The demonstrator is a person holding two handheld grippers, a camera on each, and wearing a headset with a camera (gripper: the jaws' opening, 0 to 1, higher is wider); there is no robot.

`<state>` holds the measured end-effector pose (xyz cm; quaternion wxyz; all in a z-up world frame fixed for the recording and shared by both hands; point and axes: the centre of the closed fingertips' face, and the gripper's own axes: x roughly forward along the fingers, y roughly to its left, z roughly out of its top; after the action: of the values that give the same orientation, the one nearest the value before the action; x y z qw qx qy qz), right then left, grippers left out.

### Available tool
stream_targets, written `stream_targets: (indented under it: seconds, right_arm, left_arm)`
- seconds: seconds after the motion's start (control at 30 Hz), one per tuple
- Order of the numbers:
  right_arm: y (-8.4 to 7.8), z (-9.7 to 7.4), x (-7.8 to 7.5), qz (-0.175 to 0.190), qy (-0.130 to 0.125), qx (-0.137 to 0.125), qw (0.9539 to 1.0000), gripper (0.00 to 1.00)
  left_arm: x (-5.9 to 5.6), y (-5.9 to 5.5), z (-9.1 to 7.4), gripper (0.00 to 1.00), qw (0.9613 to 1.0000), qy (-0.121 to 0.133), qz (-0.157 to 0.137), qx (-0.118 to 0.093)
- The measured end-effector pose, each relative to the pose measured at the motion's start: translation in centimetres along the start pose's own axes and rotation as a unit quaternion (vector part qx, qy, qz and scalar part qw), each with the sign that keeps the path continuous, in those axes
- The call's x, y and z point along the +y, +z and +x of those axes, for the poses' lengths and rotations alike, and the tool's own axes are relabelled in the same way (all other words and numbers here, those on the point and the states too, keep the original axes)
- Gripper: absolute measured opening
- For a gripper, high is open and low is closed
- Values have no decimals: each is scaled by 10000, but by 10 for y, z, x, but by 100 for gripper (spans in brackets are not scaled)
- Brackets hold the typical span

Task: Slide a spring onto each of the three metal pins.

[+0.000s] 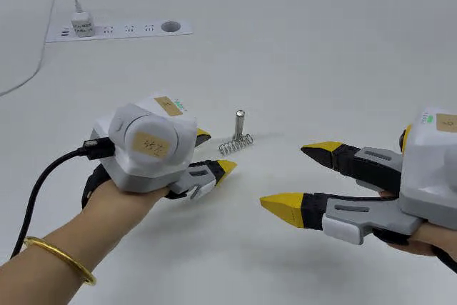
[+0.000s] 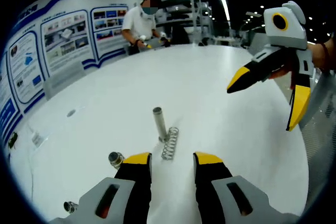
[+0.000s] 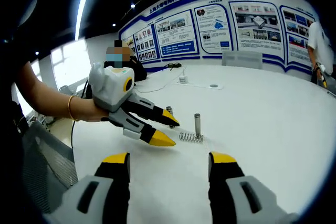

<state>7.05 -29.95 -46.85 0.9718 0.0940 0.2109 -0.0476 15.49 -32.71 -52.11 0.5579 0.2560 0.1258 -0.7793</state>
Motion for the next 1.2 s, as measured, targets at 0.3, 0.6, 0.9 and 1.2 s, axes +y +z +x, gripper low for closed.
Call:
stream_targets:
  seconds: [0.3, 0.6, 0.9, 1.2]
  right_arm:
    - [0, -3, -6, 94, -115, -31, 9999, 61]
    - [-4, -1, -9, 159, -177, 8, 9997, 59]
    - [-2, 1, -13, 217, -243, -12, 9995, 59]
    - [-1, -1, -15, 259, -311, -46, 9992, 58]
  left_arm:
    - [2, -7, 12, 24, 10000, -7, 23, 67]
    - [2, -7, 18, 20, 9999, -73, 57, 40]
    - [1, -6, 21, 12, 9999, -104, 81, 100]
    - [-2, -10, 14, 10, 9998, -131, -36, 143]
